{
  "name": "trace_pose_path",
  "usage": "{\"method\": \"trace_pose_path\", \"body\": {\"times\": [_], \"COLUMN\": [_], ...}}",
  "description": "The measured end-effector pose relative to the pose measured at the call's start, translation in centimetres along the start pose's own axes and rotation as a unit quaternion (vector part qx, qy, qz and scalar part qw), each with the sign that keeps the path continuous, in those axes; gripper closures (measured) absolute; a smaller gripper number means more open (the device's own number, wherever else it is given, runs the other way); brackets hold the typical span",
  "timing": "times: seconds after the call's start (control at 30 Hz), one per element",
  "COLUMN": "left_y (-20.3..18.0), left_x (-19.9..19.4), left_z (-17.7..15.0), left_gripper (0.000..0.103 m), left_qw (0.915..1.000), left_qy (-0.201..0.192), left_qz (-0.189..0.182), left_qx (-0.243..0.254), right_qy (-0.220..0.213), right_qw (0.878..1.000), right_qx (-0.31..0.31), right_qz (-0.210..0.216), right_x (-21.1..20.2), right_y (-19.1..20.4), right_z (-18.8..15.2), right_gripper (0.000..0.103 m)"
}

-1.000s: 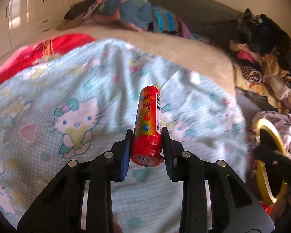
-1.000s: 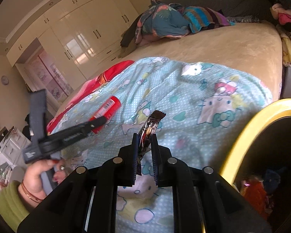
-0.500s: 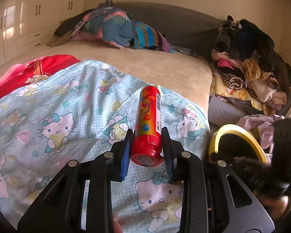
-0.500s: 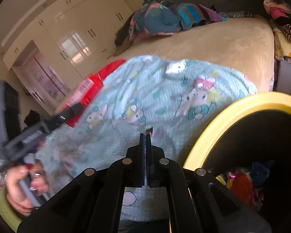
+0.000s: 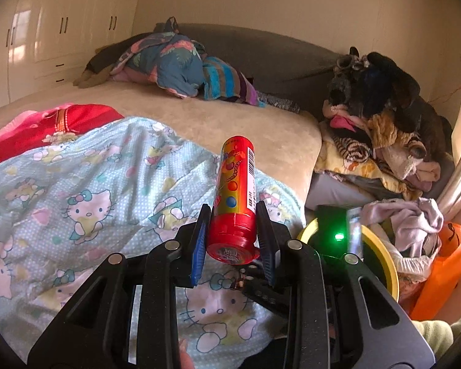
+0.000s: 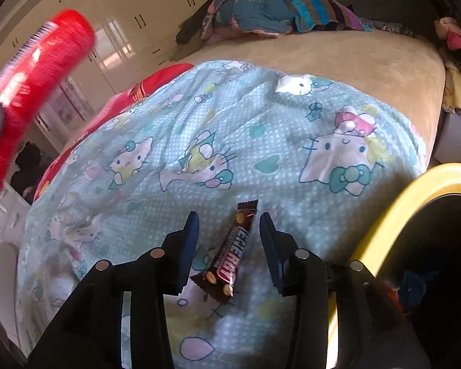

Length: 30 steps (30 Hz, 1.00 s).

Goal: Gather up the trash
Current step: 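Carry the red tube and chocolate wrapper over the yellow bin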

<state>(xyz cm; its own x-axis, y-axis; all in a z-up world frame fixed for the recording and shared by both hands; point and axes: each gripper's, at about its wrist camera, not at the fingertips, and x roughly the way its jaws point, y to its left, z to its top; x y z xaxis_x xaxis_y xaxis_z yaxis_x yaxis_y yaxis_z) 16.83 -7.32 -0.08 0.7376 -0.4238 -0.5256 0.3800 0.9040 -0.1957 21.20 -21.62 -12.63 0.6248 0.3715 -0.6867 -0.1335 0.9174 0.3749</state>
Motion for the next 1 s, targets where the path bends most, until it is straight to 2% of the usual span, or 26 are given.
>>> {"method": "trace_pose_path", "body": {"times": [0.13,0.23,0.37,0.47,0.67,1.0], "left_y": [0.0,-0.1,-0.6,-1.4,-3.9,-8.8], "left_x": [-1.0,-1.3,-1.6,-1.6,-1.2,0.0], "left_z": [0.2,0.1,0.0,-0.3,-0.6,-2.3], "left_gripper": [0.08,0.08,0.08,0.08,0.08,0.08], "left_qw": [0.9999,0.9998,0.9999,0.9999,0.9993,0.9955], "left_qy": [-0.012,-0.012,-0.011,-0.01,-0.004,0.023], "left_qz": [0.001,-0.001,-0.004,-0.011,-0.035,-0.077], "left_qx": [-0.01,-0.014,-0.012,-0.006,0.007,0.051], "right_qy": [0.04,0.038,0.0,-0.035,-0.071,-0.074], "right_qw": [0.999,0.999,0.999,0.997,0.994,0.99], "right_qx": [-0.023,-0.018,0.023,0.047,0.08,0.116], "right_qz": [-0.023,-0.013,0.034,0.049,0.033,-0.005], "right_x": [1.9,1.7,-1.3,-5.0,-10.3,-13.5], "right_y": [0.7,0.6,-0.9,-2.8,-6.8,-11.6], "right_z": [-0.1,-0.3,0.0,0.5,0.4,-1.2], "right_gripper": [0.079,0.09,0.09,0.09,0.09,0.09]}}
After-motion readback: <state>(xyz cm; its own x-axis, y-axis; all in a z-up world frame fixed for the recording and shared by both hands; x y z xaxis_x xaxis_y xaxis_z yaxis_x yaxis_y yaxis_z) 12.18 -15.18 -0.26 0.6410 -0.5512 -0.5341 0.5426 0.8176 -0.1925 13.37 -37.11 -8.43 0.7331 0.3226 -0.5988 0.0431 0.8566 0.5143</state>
